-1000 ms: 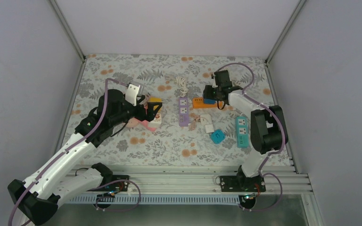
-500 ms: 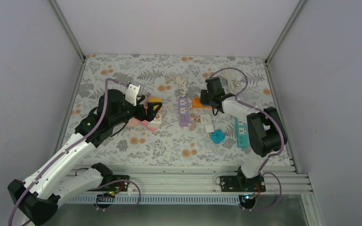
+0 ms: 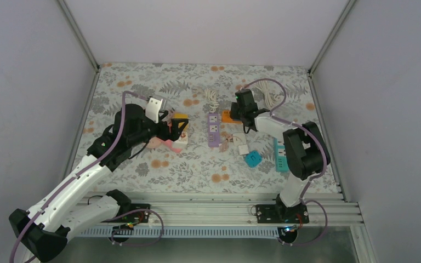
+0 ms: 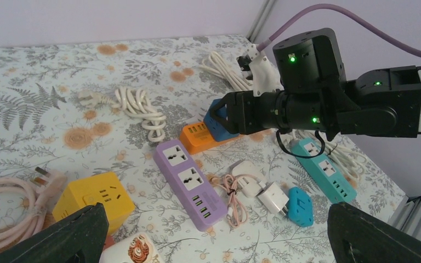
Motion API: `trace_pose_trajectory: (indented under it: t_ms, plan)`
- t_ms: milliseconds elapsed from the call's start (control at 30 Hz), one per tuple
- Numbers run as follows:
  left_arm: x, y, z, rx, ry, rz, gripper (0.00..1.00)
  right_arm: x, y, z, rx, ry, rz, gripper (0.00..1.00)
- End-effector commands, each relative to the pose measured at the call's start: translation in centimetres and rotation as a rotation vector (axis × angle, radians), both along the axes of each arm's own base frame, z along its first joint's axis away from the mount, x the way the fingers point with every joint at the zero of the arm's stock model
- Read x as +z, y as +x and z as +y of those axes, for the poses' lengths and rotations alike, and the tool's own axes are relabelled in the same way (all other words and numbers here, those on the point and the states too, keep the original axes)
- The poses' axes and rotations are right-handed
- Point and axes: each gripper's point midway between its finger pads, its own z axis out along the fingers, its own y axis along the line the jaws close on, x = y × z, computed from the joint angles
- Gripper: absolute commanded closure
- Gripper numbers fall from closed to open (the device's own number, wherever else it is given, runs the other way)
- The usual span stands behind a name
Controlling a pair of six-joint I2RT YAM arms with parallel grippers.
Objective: Insert the plug
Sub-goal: Insert the plug into the socket.
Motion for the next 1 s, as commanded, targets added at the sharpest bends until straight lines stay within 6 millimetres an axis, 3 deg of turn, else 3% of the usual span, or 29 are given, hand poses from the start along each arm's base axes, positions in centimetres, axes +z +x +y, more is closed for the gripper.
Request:
trace_pose_trajectory:
  t_ms: [0,100,200,433,633,800,967]
  plan:
    - [0.4,0.0,0.3,0.010,0.009,-0.017,0.00,-11.0,-8.3,0.5,0.040,-0.026,0.397,0.69]
    - [0.5,0.0,0.3,0.009,0.012,-0.018,0.00,-12.2,-9.0,1.1,0.049,-0.030,0.433,0.69]
    - [0.4,-0.1,0.3,0.007,0.016,-0.015,0.00,-12.2,-8.8,0.8,0.028,-0.075,0.423,0.69]
    - [0.4,-0.1,0.4,0.009,0.013,-0.017,0.00,-7.8,-6.6,2.5,0.055,-0.062,0.314,0.63]
    - [0.6,-0.1,0.4,0.009,0.012,-0.019,0.00,-2.2,-3.7,4.0,0.061,-0.026,0.227,0.44]
    - [0.6,-0.3,0.5,0.010,0.014,-0.017,0.00,-0.1,-2.2,3.4,0.017,-0.044,0.186,0.21]
    - [0.9,-0.4,0.8,0.016,0.017,-0.025,0.00,1.7,-2.2,3.3,0.011,-0.028,0.153,0.10]
